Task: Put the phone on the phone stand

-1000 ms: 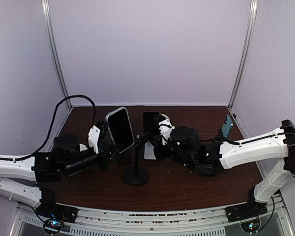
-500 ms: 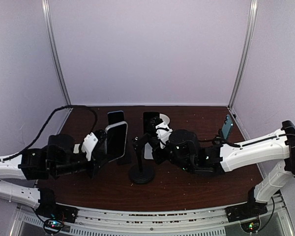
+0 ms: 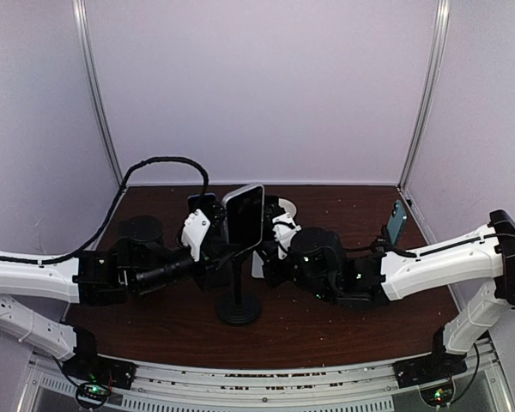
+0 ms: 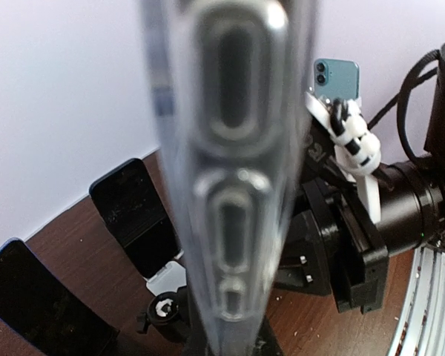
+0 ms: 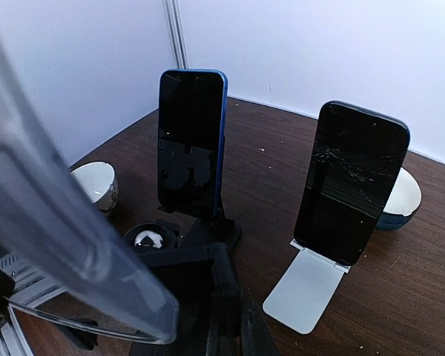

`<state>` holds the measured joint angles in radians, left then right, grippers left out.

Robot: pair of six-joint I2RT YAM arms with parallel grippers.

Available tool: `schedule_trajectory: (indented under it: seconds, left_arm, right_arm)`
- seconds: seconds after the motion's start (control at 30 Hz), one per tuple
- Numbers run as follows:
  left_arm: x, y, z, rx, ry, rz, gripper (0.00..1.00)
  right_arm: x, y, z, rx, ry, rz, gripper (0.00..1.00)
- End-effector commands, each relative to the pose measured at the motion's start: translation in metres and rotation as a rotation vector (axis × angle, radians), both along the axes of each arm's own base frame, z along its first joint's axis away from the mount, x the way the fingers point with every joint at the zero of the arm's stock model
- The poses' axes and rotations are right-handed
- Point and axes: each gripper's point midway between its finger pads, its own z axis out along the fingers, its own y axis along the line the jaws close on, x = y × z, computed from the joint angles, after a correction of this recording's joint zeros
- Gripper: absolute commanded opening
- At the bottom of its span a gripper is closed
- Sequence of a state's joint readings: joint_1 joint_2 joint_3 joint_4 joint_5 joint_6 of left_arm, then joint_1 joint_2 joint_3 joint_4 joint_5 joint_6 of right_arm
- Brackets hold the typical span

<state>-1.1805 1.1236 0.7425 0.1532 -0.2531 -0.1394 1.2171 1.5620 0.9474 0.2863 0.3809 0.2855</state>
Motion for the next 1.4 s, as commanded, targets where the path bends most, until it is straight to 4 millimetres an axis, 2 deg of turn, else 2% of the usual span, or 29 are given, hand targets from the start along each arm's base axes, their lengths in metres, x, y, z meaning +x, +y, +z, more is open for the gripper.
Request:
schedule_trajectory:
  seconds: [0.0, 0.2, 0.33, 0.47, 0.6, 0.73, 0.97, 1.1, 1.27, 1.37]
  left_arm:
    - [0.009, -0.014, 0.036, -0.176, -0.079, 0.021, 0.00]
    - [0.010, -0.023, 0.028, -0.202, -0.049, 0.012, 0.00]
    - [0.016, -0.009, 0.018, -0.258, -0.035, 0.078, 0.00]
    - [0.012, -0.008, 0.024, -0.291, -0.095, 0.042, 0.00]
    - [0.008, -0.009, 0.027, -0.280, -0.132, 0.016, 0.00]
    - [0.014, -0.003, 0.005, -0.190, -0.101, 0.058, 0.00]
    - [0.008, 0.024, -0.054, -0.107, 0.039, 0.110, 0.00]
    - [0.003, 0.040, -0.088, -0.021, 0.116, 0.133, 0.00]
    - [-0.005, 0.058, -0.112, 0.114, 0.180, 0.146, 0.00]
    - [-0.014, 0.063, -0.131, 0.155, 0.237, 0.123, 0.00]
  right_arm:
    - [-0.002, 0.015, 0.032, 0.139, 0.008, -0.016, 0.00]
    - [-0.005, 0.024, 0.030, 0.121, -0.001, 0.002, 0.00]
    - [-0.007, 0.027, 0.034, 0.133, -0.013, 0.025, 0.00]
    - [-0.015, 0.033, 0.040, 0.176, -0.028, 0.099, 0.00]
    - [-0.013, 0.029, 0.035, 0.154, -0.021, 0.088, 0.00]
    - [-0.013, 0.023, 0.037, 0.143, -0.032, 0.080, 0.00]
    - [0.002, 0.007, 0.035, 0.152, -0.014, -0.003, 0.00]
    - [0.016, -0.009, 0.032, 0.168, 0.002, -0.072, 0.00]
    - [0.035, -0.039, 0.038, 0.176, -0.013, -0.187, 0.00]
    - [0.041, -0.043, 0.043, 0.179, -0.028, -0.203, 0.00]
